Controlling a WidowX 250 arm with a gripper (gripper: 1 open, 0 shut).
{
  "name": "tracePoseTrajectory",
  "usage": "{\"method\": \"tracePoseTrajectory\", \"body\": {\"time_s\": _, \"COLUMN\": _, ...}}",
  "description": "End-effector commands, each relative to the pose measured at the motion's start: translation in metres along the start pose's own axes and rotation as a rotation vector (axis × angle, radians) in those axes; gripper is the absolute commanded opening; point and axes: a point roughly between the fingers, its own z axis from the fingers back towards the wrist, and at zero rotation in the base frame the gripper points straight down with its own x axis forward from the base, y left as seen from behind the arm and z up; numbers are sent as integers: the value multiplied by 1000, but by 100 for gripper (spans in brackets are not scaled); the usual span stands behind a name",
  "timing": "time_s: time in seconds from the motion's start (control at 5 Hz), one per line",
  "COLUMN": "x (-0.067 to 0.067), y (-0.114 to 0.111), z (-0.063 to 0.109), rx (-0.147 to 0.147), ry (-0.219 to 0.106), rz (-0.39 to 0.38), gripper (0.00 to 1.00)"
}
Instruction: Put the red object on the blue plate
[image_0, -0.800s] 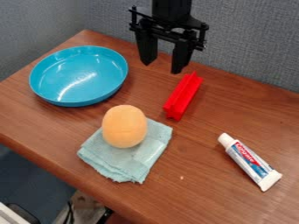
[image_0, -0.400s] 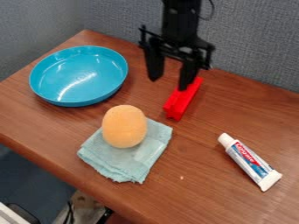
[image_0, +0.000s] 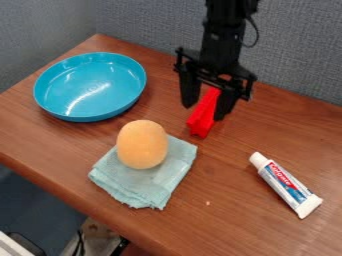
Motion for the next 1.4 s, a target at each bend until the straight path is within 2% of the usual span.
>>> {"method": "tracePoseTrajectory", "body": {"time_s": 0.0, "x": 11, "y": -4, "z": 4, "rx": 22, "ry": -35, "rz": -18, "gripper": 0}}
{"method": "tracePoseTrajectory", "body": {"time_s": 0.2, "x": 19, "y": -3, "z": -7, "rx": 31, "ry": -21, "rz": -12, "gripper": 100}}
{"method": "tracePoseTrajectory", "body": {"time_s": 0.6, "x": 33, "y": 6, "z": -15, "rx": 33, "ry": -11, "rz": 10, "gripper": 100}}
{"method": "tracePoseTrajectory", "body": {"time_s": 1.2, "x": 42, "y": 15, "z": -20, "rx": 35, "ry": -2, "rz": 36, "gripper": 100}}
